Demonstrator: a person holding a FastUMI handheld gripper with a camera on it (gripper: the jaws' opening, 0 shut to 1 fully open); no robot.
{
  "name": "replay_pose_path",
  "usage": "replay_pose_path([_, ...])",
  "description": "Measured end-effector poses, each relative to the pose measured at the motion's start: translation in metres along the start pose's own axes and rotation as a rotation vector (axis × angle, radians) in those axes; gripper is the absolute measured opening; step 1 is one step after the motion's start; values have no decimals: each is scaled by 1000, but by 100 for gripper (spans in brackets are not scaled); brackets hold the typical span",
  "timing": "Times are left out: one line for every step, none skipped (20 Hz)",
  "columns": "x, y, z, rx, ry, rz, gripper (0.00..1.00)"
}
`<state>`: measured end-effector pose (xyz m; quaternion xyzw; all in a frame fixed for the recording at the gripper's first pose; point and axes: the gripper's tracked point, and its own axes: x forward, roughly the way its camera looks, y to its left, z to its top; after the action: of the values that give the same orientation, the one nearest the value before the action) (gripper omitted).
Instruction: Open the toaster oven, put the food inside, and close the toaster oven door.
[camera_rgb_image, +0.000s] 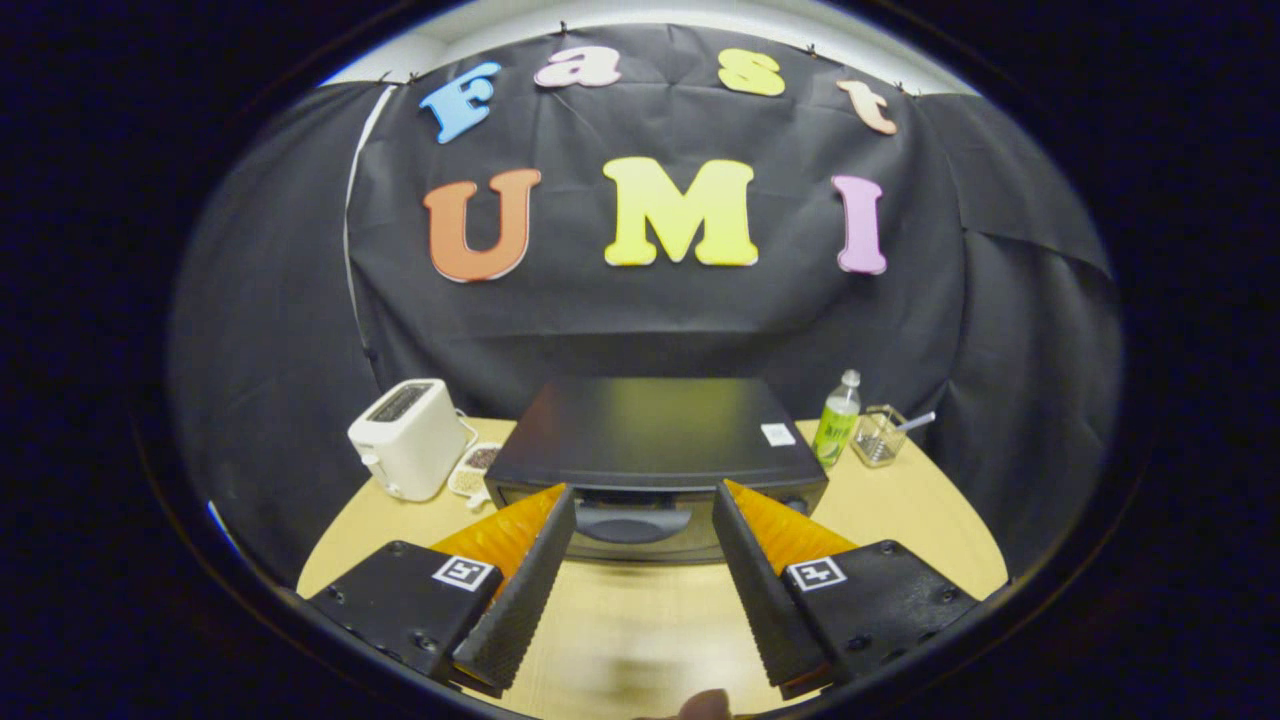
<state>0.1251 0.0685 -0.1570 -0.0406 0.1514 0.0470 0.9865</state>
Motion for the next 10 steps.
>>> replay_pose_path([-10, -2, 16, -2, -29, 2, 92])
replay_pose_path([-20, -4, 31, -4, -58, -4, 92])
replay_pose_path([-31, -7, 47, -2, -87, -8, 92])
replay_pose_path([-44, -9, 59, 5, -114, -10, 92])
replay_pose_path([-56, -12, 73, 12, -138, -12, 92])
replay_pose_path([-69, -14, 85, 18, -164, -16, 92])
replay_pose_path([-83, -16, 98, 22, -191, -19, 93])
replay_pose_path([-94, -17, 108, 23, -218, -22, 95])
replay_pose_path([-105, -18, 117, 15, -241, -20, 97])
replay_pose_path([-117, -17, 121, 9, -258, -16, 99])
